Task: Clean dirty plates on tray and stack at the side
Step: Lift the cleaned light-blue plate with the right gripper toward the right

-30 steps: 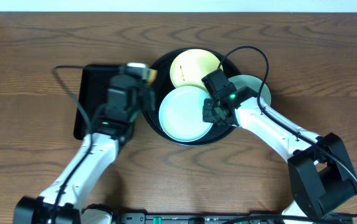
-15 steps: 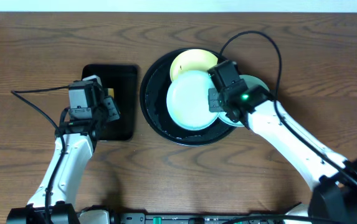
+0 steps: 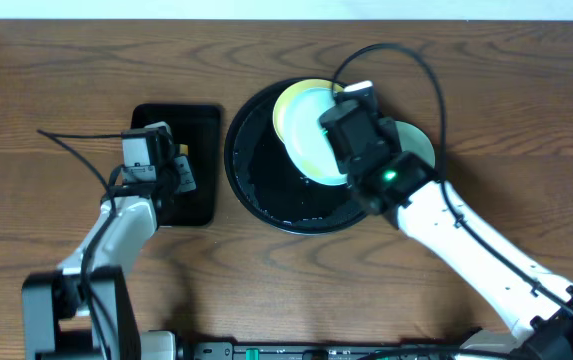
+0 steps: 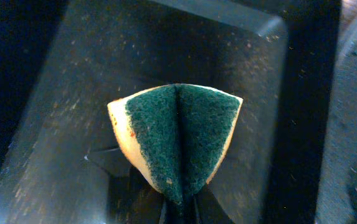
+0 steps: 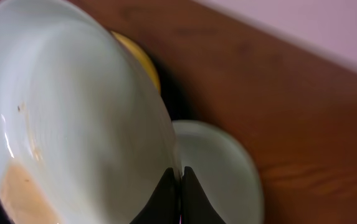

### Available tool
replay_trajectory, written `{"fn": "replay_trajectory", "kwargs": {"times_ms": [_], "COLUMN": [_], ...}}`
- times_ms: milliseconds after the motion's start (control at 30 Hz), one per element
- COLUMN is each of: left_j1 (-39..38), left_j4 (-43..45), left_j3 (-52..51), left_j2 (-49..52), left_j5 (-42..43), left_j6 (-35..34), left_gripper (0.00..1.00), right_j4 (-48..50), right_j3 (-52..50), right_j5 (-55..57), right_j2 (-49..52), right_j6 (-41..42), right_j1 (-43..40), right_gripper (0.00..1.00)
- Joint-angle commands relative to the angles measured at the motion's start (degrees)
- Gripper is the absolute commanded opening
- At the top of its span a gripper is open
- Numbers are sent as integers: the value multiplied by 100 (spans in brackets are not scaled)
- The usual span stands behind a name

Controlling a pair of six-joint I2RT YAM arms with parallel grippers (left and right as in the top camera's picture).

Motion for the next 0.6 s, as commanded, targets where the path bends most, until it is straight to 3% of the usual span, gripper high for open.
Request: {"fn": "replay_trajectory", "kwargs": {"times_ms": [0, 233, 567], "left_j1": [26, 120, 341], "left_j4": [203, 525, 566], "left_j3": [28, 28, 28], "left_j2": [157, 153, 155], "left_j5": [-114, -116, -109], "left_j6": [96, 96, 92], "left_gripper": [8, 8, 8], "right_j4": [177, 782, 1272], "right_j3": [107, 107, 107], "right_j5": [1781, 3536, 4122], "right_j2": [-120, -120, 46], "right_j6": [-640, -1156, -1300], "right_j1": [492, 1401, 1827], "right_gripper": [2, 2, 2]}}
